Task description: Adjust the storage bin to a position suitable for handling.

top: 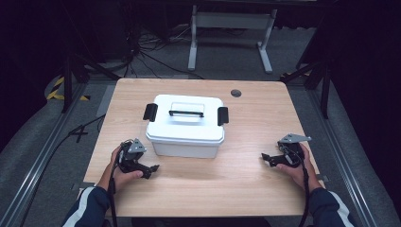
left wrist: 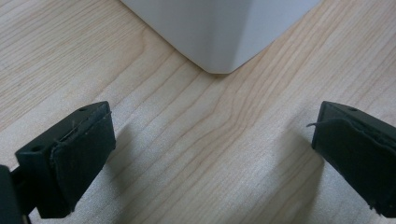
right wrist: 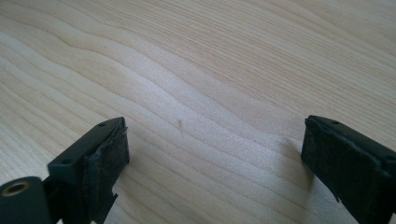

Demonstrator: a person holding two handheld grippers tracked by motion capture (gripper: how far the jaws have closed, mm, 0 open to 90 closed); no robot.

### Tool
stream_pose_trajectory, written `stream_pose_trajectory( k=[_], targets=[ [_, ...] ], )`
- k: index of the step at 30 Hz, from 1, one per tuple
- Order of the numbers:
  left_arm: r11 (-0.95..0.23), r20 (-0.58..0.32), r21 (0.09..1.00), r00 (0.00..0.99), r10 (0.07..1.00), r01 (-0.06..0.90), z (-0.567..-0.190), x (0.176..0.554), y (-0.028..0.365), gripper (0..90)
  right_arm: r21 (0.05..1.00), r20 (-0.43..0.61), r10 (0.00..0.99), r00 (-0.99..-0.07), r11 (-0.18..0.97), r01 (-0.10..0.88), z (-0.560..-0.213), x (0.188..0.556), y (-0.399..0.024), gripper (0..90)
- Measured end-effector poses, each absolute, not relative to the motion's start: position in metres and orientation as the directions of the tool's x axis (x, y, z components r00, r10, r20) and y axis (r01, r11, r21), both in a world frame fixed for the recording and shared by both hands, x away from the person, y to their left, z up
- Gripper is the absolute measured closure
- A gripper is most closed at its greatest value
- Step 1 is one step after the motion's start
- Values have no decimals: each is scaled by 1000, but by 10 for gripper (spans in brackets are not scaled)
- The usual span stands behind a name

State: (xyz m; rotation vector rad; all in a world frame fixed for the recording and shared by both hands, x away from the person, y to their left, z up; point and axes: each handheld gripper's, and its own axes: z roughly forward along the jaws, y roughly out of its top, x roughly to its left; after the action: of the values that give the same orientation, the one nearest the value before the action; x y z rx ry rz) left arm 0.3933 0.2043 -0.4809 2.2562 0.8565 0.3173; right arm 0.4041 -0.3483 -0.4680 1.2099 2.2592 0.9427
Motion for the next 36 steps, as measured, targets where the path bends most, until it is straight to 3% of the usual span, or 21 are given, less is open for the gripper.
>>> stream_pose_trajectory(
  k=[10, 17, 24, 36],
  targets=[
    [-534, -18, 689, 748, 663, 490, -482, 392, 206, 3, 722, -37, 836, -548, 401, 564, -468, 404, -349, 82],
    [-537, -18, 688, 752, 659, 487, -482, 392, 206, 4, 700, -42, 794, -607, 457, 549, -461, 399, -348, 234],
    [-539, -13, 690, 752, 659, 484, -482, 392, 207, 4, 665, -46, 723, -689, 538, 519, -454, 394, -341, 289],
    [-537, -14, 690, 751, 660, 485, -482, 392, 207, 5, 696, -88, 683, -725, 562, 446, -408, 388, -322, 352]
  ],
)
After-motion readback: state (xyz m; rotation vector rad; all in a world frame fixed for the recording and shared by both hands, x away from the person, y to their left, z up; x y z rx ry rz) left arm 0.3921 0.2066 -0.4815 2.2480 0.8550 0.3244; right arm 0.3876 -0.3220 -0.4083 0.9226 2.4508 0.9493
